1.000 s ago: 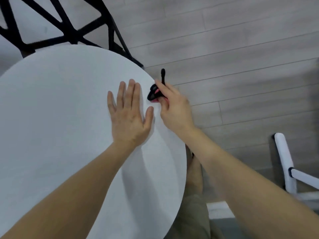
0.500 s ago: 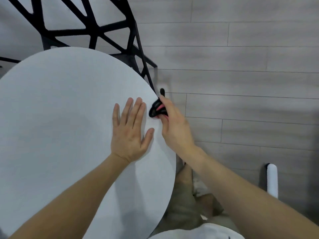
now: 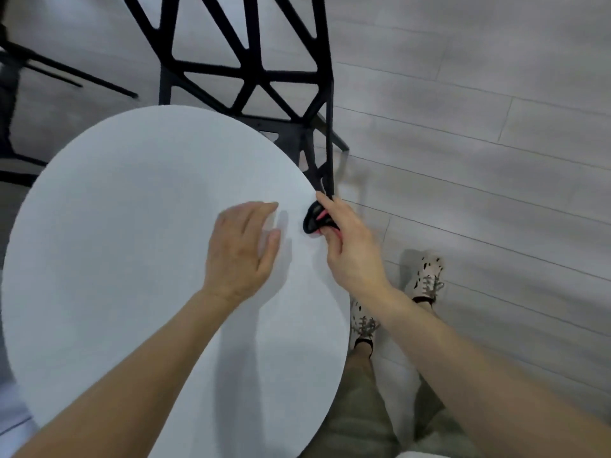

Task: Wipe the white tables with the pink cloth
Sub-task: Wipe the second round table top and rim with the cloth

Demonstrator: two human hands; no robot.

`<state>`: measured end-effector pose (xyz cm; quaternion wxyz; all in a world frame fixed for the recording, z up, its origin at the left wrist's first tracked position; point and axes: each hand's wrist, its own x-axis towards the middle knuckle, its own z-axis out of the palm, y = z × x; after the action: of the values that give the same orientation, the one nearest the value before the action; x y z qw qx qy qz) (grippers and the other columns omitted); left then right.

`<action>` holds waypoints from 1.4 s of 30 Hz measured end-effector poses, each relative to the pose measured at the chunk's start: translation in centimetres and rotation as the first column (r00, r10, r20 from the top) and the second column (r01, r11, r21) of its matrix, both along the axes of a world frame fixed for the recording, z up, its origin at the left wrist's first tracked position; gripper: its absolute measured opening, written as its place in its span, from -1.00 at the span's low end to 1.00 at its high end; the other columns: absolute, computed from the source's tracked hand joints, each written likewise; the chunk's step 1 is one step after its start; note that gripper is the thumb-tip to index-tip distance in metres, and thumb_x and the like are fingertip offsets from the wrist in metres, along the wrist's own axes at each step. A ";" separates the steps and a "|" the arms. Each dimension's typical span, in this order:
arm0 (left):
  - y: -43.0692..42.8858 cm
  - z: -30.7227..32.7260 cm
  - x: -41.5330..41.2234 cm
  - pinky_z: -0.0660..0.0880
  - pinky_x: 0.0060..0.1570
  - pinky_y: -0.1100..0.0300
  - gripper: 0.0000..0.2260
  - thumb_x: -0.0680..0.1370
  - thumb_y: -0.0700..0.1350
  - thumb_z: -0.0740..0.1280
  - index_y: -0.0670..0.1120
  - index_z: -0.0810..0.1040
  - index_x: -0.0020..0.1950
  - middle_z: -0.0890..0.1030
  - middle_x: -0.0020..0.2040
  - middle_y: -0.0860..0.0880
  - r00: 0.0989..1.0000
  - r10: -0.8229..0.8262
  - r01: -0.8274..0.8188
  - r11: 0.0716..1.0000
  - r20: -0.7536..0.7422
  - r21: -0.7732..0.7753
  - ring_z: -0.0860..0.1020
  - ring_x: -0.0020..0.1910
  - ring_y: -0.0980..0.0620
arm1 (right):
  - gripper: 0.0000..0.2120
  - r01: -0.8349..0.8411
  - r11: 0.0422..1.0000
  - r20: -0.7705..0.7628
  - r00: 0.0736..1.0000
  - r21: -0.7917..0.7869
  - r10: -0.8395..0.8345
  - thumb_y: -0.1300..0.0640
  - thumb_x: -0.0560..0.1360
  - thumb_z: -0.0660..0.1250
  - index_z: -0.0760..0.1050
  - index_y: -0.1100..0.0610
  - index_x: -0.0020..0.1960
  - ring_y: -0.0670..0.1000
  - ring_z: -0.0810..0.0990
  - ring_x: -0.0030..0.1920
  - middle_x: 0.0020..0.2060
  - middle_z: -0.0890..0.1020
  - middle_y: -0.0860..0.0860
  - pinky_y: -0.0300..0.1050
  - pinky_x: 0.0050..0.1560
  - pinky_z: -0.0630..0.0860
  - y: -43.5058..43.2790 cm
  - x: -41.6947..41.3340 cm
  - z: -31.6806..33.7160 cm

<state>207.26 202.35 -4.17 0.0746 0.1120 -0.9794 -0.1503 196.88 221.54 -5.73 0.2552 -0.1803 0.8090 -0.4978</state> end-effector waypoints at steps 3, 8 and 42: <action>-3.8 -1.0 -3.2 0.33 0.55 -0.14 -0.59 0.76 0.01 0.13 -0.09 0.43 0.58 0.49 0.52 -0.09 0.913 0.403 -0.404 0.915 0.062 0.004 0.41 0.52 -0.14 | -0.44 -0.099 0.995 -0.013 0.995 0.026 0.099 0.32 0.68 0.25 0.42 -0.05 0.62 -0.03 0.43 0.53 0.58 0.47 -0.06 -0.21 0.53 0.34 -7.0 -5.4 0.0; -7.2 -3.0 -8.9 -0.01 0.70 -0.21 -0.48 0.77 0.11 -0.02 0.07 0.15 0.75 0.13 0.77 -0.08 0.745 0.654 -0.639 0.756 0.134 -0.141 0.04 0.75 -0.08 | -0.40 -0.324 0.946 -0.077 0.944 -0.024 0.322 0.36 0.64 0.26 0.42 -0.03 0.61 0.02 0.58 0.36 0.48 0.52 -0.13 0.02 0.34 0.56 -14.8 -11.4 -0.8; -6.5 -3.2 -9.2 0.16 0.62 -0.38 -0.36 0.71 0.05 0.24 -0.23 0.24 0.72 0.19 0.74 -0.18 0.710 0.690 -0.681 0.723 0.140 -0.112 0.15 0.74 -0.22 | -0.48 -0.905 0.417 0.021 0.420 0.086 0.907 0.31 0.66 0.26 0.47 -0.05 0.55 0.03 0.64 0.31 0.30 0.68 -0.02 -0.17 0.26 0.51 -42.8 -15.4 -0.5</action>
<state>198.02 195.81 -7.38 0.0432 0.4779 -0.8740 -0.0762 181.46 178.72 -6.19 0.4787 -0.5838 0.6083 -0.2451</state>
